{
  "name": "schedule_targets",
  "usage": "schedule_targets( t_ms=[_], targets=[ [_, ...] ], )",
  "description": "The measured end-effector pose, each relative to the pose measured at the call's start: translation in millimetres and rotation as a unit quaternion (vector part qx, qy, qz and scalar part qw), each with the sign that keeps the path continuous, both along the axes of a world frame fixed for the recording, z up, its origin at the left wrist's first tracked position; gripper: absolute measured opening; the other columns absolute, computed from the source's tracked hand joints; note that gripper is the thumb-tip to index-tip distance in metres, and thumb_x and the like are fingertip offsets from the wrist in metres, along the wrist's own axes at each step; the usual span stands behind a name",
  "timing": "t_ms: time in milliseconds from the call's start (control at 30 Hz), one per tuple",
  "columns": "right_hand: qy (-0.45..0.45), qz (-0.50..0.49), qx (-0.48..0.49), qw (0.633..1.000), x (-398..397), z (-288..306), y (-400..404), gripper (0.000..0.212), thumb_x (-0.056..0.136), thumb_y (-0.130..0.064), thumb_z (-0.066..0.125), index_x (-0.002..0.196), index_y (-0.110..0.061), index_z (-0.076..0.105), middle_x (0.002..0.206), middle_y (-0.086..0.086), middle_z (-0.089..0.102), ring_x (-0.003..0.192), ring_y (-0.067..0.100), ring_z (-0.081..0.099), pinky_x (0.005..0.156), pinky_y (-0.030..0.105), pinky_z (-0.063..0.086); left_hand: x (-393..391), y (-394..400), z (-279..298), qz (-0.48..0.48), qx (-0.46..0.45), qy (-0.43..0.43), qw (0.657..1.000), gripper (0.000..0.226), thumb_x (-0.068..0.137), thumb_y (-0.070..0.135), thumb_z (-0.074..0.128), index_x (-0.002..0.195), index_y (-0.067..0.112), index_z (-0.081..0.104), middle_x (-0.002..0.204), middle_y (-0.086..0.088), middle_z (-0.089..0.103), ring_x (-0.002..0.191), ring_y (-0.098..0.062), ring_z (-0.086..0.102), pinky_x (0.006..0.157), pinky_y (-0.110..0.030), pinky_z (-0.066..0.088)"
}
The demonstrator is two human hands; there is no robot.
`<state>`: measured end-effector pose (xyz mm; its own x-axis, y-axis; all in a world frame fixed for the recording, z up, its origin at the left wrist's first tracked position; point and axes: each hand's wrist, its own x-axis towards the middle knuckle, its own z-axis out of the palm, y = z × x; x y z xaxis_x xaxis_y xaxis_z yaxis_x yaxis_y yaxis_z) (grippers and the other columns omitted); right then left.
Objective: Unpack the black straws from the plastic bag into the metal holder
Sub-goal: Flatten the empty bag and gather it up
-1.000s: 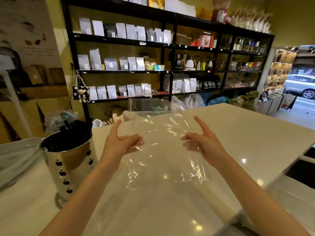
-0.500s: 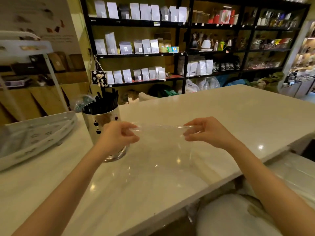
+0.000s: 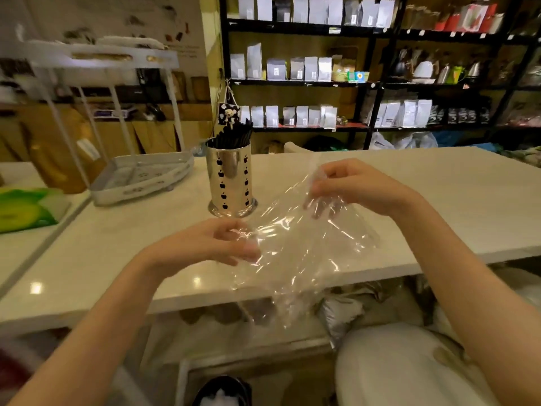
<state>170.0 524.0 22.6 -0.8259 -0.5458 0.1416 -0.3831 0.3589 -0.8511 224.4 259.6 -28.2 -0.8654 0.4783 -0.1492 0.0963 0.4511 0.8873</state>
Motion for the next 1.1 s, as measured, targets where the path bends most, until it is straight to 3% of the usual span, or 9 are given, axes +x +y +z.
schedule_targets(
  t_ms=[133,200,333,467,533,667,833,1000,1100],
  targets=[
    [-0.084,0.015,-0.049,0.995,24.3,-35.4,-14.0,0.015,0.085,-0.022,0.061,0.077,-0.017,0.072,0.076,0.001,0.074,0.069,0.016,0.067,0.055,0.024,0.053,49.4,2.9,-41.6,0.040,0.092,-0.045,0.994,0.030,0.072,0.033,0.072,0.093,0.011,0.069,0.083,-0.005,0.071,0.073,-0.020,0.062,0.076,-0.030,0.047],
    [-0.190,-0.006,-0.105,0.976,36.1,-65.7,-21.4,0.022,0.083,-0.037,0.059,0.081,-0.021,0.074,0.082,0.000,0.075,0.074,0.013,0.069,0.068,0.029,0.054,76.2,1.6,-68.1,0.085,0.170,-0.102,0.976,0.016,0.067,0.026,0.071,0.077,0.013,0.072,0.074,0.000,0.073,0.069,-0.012,0.065,0.070,-0.021,0.051],
    [-0.507,0.038,-0.374,0.776,69.3,-146.9,-38.4,0.048,0.086,-0.043,0.043,0.096,-0.005,0.071,0.092,0.011,0.073,0.086,0.024,0.069,0.081,0.032,0.055,121.9,-0.9,-126.2,0.184,0.299,-0.220,0.910,0.010,0.072,0.020,0.062,0.071,0.014,0.070,0.067,0.001,0.072,0.062,-0.010,0.068,0.057,-0.021,0.054],
    [-0.576,0.044,-0.402,0.710,106.4,-226.8,-59.9,0.067,0.092,-0.057,0.029,0.107,-0.004,0.067,0.112,0.017,0.068,0.105,0.030,0.063,0.089,0.041,0.052,157.7,0.0,-195.6,0.336,0.380,-0.283,0.814,0.011,0.070,0.020,0.065,0.073,0.014,0.074,0.069,0.000,0.074,0.066,-0.013,0.069,0.063,-0.030,0.055],
    [-0.601,0.034,-0.360,0.713,120.4,-261.0,-72.2,0.070,0.089,-0.063,0.032,0.111,-0.007,0.066,0.115,0.017,0.067,0.107,0.031,0.063,0.089,0.043,0.052,172.8,2.0,-234.0,0.398,0.359,-0.281,0.796,0.016,0.070,0.023,0.068,0.082,0.013,0.073,0.076,0.001,0.074,0.073,-0.013,0.067,0.071,-0.031,0.051],
    [-0.618,-0.061,-0.230,0.750,135.1,-325.4,-94.7,0.069,0.076,-0.063,0.054,0.118,-0.009,0.058,0.121,0.021,0.062,0.112,0.038,0.058,0.098,0.051,0.044,183.9,1.5,-312.4,0.539,0.306,-0.296,0.727,0.003,0.076,0.015,0.068,0.074,0.013,0.069,0.070,-0.001,0.073,0.063,-0.012,0.067,0.051,-0.023,0.050],
    [-0.542,-0.188,-0.066,0.816,137.5,-429.2,-123.2,0.044,0.070,-0.021,0.077,0.108,-0.005,0.062,0.096,0.012,0.067,0.072,0.020,0.066,0.050,0.023,0.053,160.2,-2.4,-408.0,0.599,0.239,-0.278,0.712,0.012,0.081,0.006,0.063,0.070,0.002,0.064,0.080,-0.019,0.066,0.083,-0.033,0.062,0.071,-0.036,0.048],
    [-0.444,-0.268,0.003,0.855,110.3,-559.6,-155.9,0.017,0.079,0.000,0.065,0.096,0.002,0.062,0.065,0.005,0.058,0.056,0.018,0.054,0.036,0.012,0.040,129.9,-8.6,-515.2,0.623,0.212,-0.265,0.704,0.023,0.082,0.010,0.064,0.094,-0.009,0.061,0.092,-0.023,0.067,0.081,-0.033,0.065,0.052,-0.029,0.056],
    [-0.467,-0.282,-0.001,0.838,95.4,-638.7,-169.9,0.020,0.082,0.004,0.060,0.101,-0.003,0.056,0.076,0.008,0.058,0.051,0.011,0.056,0.031,0.011,0.040,113.5,-23.0,-586.7,0.634,0.199,-0.267,0.698,0.010,0.083,0.008,0.062,0.088,0.000,0.061,0.091,-0.018,0.065,0.074,-0.027,0.064,0.052,-0.032,0.054]
  ],
)
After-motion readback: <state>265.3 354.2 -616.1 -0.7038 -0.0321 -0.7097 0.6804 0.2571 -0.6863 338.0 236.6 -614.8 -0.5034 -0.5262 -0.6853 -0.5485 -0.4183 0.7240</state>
